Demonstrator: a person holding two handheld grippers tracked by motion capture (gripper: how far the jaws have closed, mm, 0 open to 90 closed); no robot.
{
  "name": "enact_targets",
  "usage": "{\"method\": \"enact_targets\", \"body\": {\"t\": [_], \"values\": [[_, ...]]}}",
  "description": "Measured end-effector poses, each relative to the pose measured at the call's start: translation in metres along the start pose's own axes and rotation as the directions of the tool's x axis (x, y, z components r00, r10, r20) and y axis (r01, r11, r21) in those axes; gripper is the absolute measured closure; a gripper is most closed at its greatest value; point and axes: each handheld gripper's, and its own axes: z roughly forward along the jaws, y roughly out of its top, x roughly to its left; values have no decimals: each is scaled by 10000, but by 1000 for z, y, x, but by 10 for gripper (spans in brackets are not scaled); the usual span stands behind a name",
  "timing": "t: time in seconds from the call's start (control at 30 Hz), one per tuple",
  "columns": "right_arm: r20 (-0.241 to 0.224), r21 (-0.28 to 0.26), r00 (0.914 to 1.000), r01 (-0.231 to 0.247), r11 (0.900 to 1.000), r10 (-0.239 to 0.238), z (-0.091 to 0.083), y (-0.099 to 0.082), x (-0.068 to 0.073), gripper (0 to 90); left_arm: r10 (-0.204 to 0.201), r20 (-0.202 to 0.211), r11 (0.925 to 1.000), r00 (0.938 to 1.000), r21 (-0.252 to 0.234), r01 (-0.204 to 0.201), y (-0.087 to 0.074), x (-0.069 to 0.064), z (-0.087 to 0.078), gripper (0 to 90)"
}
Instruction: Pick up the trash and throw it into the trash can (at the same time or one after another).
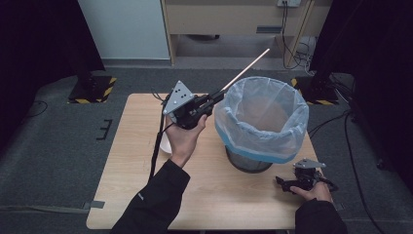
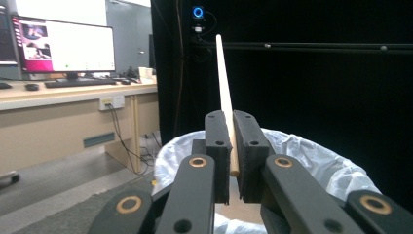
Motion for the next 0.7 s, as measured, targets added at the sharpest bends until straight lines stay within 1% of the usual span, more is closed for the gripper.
{"method": "enact_targets", "body": {"t": [0.2,0.37,0.43,0.57,0.63,0.7], "values": [[-8,-5,10000,18,10000,-18,0,0,0,33,20,292,9999,9996,102,-23,1,-8,15,854],[-17,-3,10000,17,10000,-17,0,0,0,33,17,388,9998,9992,189,-24,1,-14,26,854],[-16,-3,10000,19,10000,-19,0,0,0,33,87,431,9997,9990,236,-97,1,-15,29,853],[-16,-3,10000,23,10000,-23,0,0,0,33,147,489,9997,9987,204,-157,3,-18,35,846],[-13,-13,10000,-1,10000,1,0,0,0,33,200,546,9996,9983,162,-209,5,-18,37,825],[-15,-13,10000,-4,10000,4,0,0,0,33,132,607,9999,9981,56,-136,5,-18,37,798]]}}
